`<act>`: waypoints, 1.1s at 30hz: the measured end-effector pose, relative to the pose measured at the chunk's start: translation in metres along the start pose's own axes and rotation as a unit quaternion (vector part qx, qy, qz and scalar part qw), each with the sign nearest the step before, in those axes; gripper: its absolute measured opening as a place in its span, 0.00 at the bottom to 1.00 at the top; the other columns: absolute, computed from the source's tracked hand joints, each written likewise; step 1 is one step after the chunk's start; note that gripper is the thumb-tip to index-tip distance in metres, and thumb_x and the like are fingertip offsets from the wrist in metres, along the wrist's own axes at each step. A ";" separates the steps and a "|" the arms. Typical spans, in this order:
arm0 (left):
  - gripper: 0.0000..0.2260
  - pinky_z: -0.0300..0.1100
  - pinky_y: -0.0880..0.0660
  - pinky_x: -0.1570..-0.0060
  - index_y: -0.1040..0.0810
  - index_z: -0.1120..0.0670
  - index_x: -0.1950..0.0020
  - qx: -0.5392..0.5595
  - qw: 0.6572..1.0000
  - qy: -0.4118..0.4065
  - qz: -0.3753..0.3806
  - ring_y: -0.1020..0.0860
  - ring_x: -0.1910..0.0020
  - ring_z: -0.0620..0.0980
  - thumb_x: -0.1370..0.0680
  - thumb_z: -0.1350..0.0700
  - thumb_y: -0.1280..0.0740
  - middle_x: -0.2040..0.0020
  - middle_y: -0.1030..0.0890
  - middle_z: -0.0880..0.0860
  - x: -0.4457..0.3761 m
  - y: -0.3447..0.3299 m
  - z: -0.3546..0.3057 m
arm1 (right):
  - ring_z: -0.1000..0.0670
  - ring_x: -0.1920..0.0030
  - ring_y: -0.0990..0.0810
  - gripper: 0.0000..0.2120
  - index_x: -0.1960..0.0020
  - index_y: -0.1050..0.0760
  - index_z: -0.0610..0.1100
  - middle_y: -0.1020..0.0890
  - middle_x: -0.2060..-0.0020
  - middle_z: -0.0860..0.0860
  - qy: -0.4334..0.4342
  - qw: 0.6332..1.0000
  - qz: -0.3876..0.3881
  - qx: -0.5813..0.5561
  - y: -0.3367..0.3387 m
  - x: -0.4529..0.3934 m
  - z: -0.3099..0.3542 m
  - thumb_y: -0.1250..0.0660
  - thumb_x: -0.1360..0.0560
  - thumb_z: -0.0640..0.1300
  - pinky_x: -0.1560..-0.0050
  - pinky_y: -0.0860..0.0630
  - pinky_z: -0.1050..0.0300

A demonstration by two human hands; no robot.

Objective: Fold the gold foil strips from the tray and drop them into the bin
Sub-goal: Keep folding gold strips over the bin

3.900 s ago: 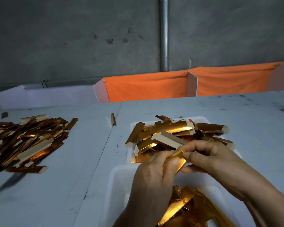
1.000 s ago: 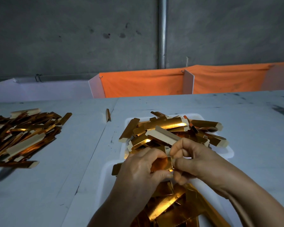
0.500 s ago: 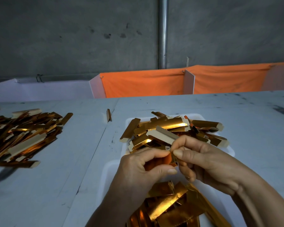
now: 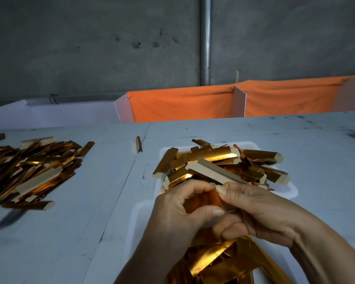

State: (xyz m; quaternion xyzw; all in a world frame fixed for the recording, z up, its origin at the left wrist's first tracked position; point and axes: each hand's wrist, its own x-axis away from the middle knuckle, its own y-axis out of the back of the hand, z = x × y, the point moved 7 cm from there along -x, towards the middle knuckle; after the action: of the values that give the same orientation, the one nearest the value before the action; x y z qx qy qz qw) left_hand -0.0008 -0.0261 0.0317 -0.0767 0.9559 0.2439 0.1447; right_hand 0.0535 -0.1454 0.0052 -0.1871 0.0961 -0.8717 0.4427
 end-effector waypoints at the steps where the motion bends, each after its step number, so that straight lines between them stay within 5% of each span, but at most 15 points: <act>1: 0.16 0.41 0.23 0.47 0.24 0.35 0.46 -0.026 1.000 -0.008 -0.012 0.26 0.43 0.38 0.33 0.40 0.30 0.47 0.23 0.35 -0.001 0.000 -0.003 | 0.42 0.59 0.15 0.21 0.46 0.21 0.37 0.17 0.54 0.34 -0.013 1.000 0.020 -0.008 -0.003 0.000 -0.002 0.30 0.29 0.53 0.62 0.18 0.54; 4: 0.13 0.38 0.42 0.31 0.25 0.34 0.48 -0.092 0.993 -0.068 -0.015 0.41 0.34 0.26 0.30 0.45 0.30 0.40 0.33 0.23 -0.001 -0.007 -0.020 | 0.40 0.50 0.16 0.21 0.42 0.20 0.40 0.20 0.46 0.32 -0.005 0.998 0.043 -0.045 -0.006 0.001 0.000 0.35 0.25 0.55 0.51 0.18 0.49; 7: 0.14 0.33 0.56 0.30 0.26 0.38 0.47 -0.083 0.989 -0.124 0.016 0.51 0.33 0.21 0.30 0.48 0.28 0.38 0.39 0.18 0.002 -0.014 -0.031 | 0.39 0.45 0.19 0.23 0.40 0.22 0.38 0.21 0.43 0.33 0.029 0.998 0.023 -0.057 -0.001 0.001 0.006 0.27 0.30 0.50 0.47 0.20 0.48; 11: 0.21 0.38 0.41 0.34 0.31 0.35 0.42 -0.015 0.993 -0.118 0.005 0.46 0.27 0.32 0.33 0.38 0.30 0.29 0.40 0.29 0.004 -0.013 -0.032 | 0.44 0.59 0.20 0.25 0.55 0.20 0.38 0.21 0.60 0.38 0.062 0.997 -0.035 -0.033 0.008 0.003 0.014 0.15 0.46 0.45 0.63 0.18 0.55; 14: 0.20 0.41 0.33 0.37 0.28 0.35 0.45 0.086 0.989 -0.085 -0.088 0.35 0.31 0.36 0.35 0.41 0.27 0.32 0.34 0.31 0.001 0.001 -0.026 | 0.46 0.62 0.19 0.13 0.56 0.21 0.40 0.21 0.63 0.41 0.066 0.997 -0.039 -0.023 0.005 0.002 0.013 0.21 0.37 0.38 0.66 0.19 0.57; 18: 0.22 0.30 0.24 0.53 0.26 0.43 0.45 0.244 0.962 0.005 -0.120 0.23 0.43 0.37 0.35 0.46 0.24 0.42 0.23 0.35 -0.001 0.009 -0.004 | 0.47 0.61 0.18 0.13 0.52 0.26 0.39 0.19 0.65 0.44 0.091 0.992 -0.058 0.060 0.005 0.003 0.018 0.27 0.34 0.36 0.62 0.19 0.58; 23: 0.15 0.36 0.22 0.54 0.27 0.42 0.48 0.134 0.982 0.073 -0.110 0.20 0.52 0.36 0.27 0.59 0.29 0.53 0.18 0.39 -0.004 0.005 0.015 | 0.48 0.61 0.16 0.13 0.53 0.27 0.42 0.18 0.67 0.51 0.074 0.957 -0.050 0.274 -0.008 -0.001 0.009 0.25 0.31 0.42 0.57 0.19 0.56; 28: 0.16 0.25 0.27 0.57 0.30 0.32 0.47 0.039 0.996 0.062 -0.049 0.25 0.49 0.27 0.20 0.57 0.39 0.51 0.22 0.29 -0.003 0.004 0.010 | 0.53 0.68 0.19 0.22 0.50 0.25 0.41 0.19 0.66 0.49 0.118 0.946 -0.209 0.216 0.017 0.006 0.025 0.34 0.33 0.59 0.65 0.23 0.63; 33: 0.09 0.21 0.32 0.58 0.36 0.26 0.46 -0.044 0.998 0.035 0.012 0.32 0.47 0.25 0.21 0.43 0.43 0.49 0.33 0.24 -0.002 -0.012 -0.002 | 0.53 0.70 0.23 0.12 0.52 0.23 0.42 0.22 0.70 0.48 0.141 0.959 -0.194 0.151 0.019 0.006 0.026 0.37 0.25 0.50 0.67 0.25 0.63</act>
State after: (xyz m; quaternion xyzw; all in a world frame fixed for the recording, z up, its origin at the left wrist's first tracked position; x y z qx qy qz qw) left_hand 0.0032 -0.0367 0.0285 -0.0804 0.9493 0.2850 0.1052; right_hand 0.0749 -0.1612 0.0241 -0.0084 -0.0132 -0.9628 0.2698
